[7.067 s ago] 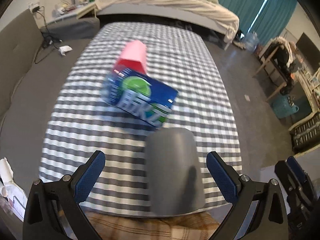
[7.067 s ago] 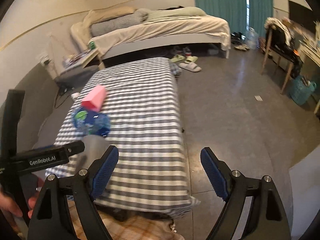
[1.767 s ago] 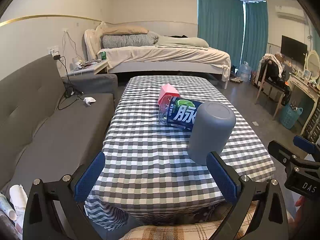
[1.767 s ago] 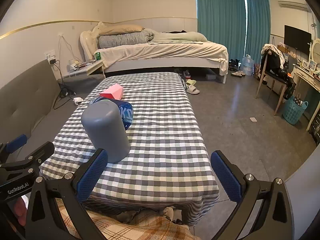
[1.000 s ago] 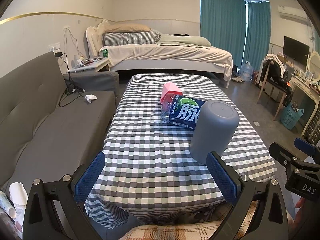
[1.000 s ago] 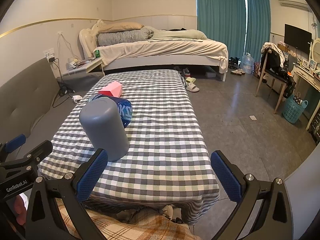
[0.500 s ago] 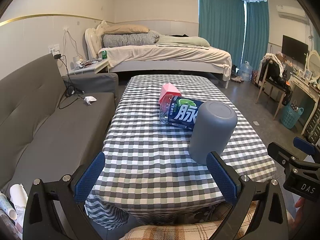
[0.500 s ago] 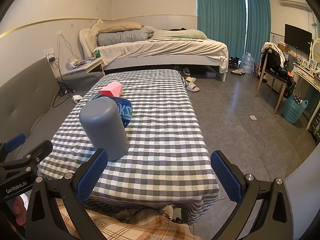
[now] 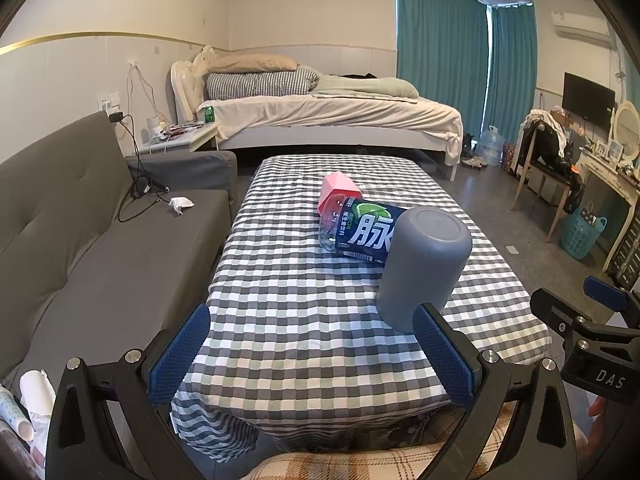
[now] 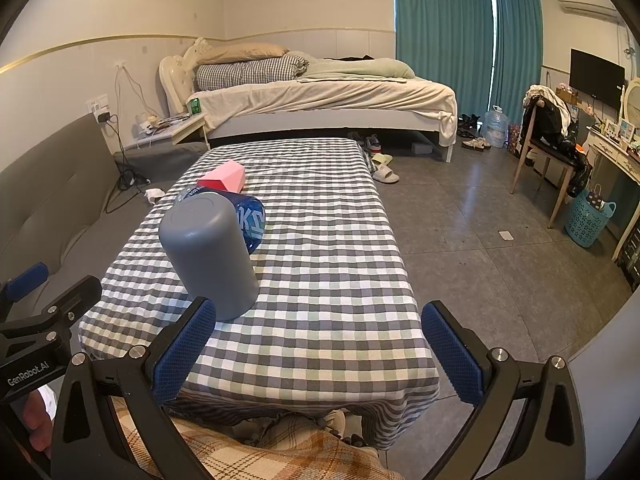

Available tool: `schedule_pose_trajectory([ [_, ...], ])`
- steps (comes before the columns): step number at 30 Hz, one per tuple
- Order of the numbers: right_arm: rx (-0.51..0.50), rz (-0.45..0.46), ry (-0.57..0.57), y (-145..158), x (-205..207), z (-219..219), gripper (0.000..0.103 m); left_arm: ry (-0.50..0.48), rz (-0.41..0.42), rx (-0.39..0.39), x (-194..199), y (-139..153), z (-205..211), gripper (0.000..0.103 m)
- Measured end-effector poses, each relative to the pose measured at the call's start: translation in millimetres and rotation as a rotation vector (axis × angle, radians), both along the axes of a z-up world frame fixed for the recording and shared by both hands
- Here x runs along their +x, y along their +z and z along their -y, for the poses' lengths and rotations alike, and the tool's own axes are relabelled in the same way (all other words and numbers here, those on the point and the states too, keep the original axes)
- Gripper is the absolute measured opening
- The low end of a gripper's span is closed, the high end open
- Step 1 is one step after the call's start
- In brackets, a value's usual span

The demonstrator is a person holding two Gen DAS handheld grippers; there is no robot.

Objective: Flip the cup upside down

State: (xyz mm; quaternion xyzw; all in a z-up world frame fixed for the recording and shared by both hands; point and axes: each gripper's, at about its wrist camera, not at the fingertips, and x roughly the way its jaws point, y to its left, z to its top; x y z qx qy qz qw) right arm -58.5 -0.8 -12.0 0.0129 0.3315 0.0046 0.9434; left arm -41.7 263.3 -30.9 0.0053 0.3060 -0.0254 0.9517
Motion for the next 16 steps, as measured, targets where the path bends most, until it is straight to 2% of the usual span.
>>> schedule_pose_trajectory([
  [16, -0.008, -0.002, 0.003, -2.4, 0.1, -1.7, 0.103, -0.002, -0.002, -0.005, -0.7, 0.3, -0.1, 0.103],
])
